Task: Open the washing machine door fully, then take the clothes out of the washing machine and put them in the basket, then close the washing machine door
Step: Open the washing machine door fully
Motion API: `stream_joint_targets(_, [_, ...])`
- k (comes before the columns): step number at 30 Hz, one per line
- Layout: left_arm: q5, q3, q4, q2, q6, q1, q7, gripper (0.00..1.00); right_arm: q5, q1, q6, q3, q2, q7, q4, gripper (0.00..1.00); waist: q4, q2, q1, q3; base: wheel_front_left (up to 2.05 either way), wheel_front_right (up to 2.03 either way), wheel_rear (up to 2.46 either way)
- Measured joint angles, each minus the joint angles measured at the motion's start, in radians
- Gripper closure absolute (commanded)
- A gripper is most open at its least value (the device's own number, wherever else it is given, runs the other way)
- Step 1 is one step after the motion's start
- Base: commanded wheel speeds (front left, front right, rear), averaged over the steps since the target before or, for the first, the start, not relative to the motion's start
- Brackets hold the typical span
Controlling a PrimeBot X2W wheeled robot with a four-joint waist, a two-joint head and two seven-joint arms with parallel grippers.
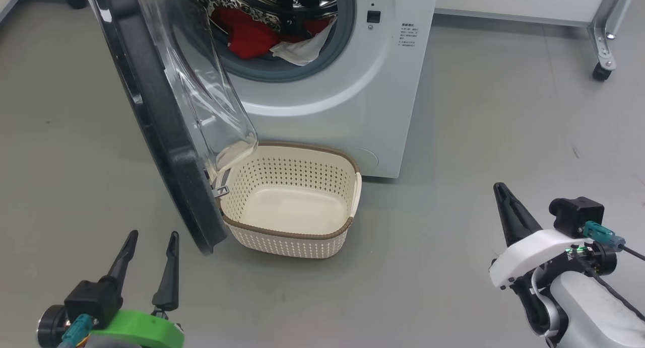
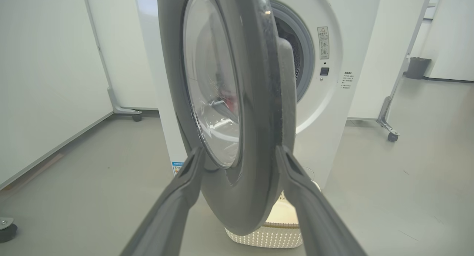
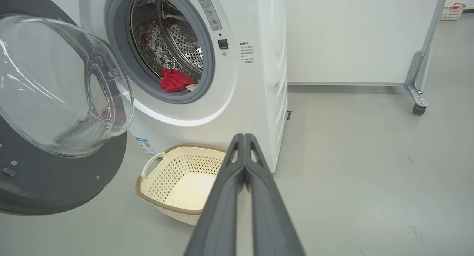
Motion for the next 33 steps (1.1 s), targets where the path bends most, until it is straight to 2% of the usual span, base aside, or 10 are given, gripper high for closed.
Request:
stream_joint_targets(1, [0.000,0.006,0.000,0.000,0.000,0.001,0.000,0.00,-0.010,0.007,-0.009,-0.007,0.001,0.000,-0.005,0.86,-0.001,0.0000,0.0000,0.000,0.00,0.00,0.00])
stream_joint_targets(2, [0.000,0.013,0.000,0.000,0.000,0.002,0.000,0.00,-0.023,0.016,-0.021,-0.030,0.006,0.000,-0.018,0.51,-0.003,0.0000,0.0000,-0.001,0.00,0.00,0.00])
stream_joint_targets(3, [0.000,0.013,0.000,0.000,0.000,0.002,0.000,0.00,-0.023,0.016,-0.021,-0.030,0.006,0.000,-0.018,0.00,-0.003,0.0000,0.0000,-0.001,0.00,0.00,0.00])
stream_joint_targets(4, [0.000,0.022,-0.001,0.000,0.000,0.009,0.000,0.00,-0.041,0.025,-0.035,-0.083,0.019,0.000,-0.051,0.00,-0.006,0.0000,0.0000,-0.001,0.00,0.00,0.00])
stream_joint_targets(12, [0.000,0.035,-0.007,-0.004,0.000,0.027,0.000,0.00,-0.081,0.087,-0.044,-0.182,0.067,0.000,-0.133,0.00,-0.012,0.0000,0.0000,0.003,0.00,0.00,0.00])
stream_joint_targets(17, [0.000,0.047,-0.016,-0.008,0.000,0.027,0.000,0.00,-0.120,0.129,-0.051,-0.217,0.094,0.000,-0.174,0.00,-0.014,0.0000,0.0000,0.010,0.00,0.00,0.00])
stream_joint_targets(27, [0.000,0.053,-0.025,-0.012,-0.001,0.027,0.000,0.00,-0.190,0.182,-0.051,-0.253,0.107,0.000,-0.212,0.00,-0.015,0.0000,0.0000,0.023,0.00,0.00,0.00])
stream_joint_targets(33, [0.000,0.056,-0.026,-0.013,-0.001,0.026,0.000,0.00,-0.234,0.210,-0.041,-0.259,0.121,0.000,-0.219,0.00,-0.016,0.0000,0.0000,0.024,0.00,0.00,0.00])
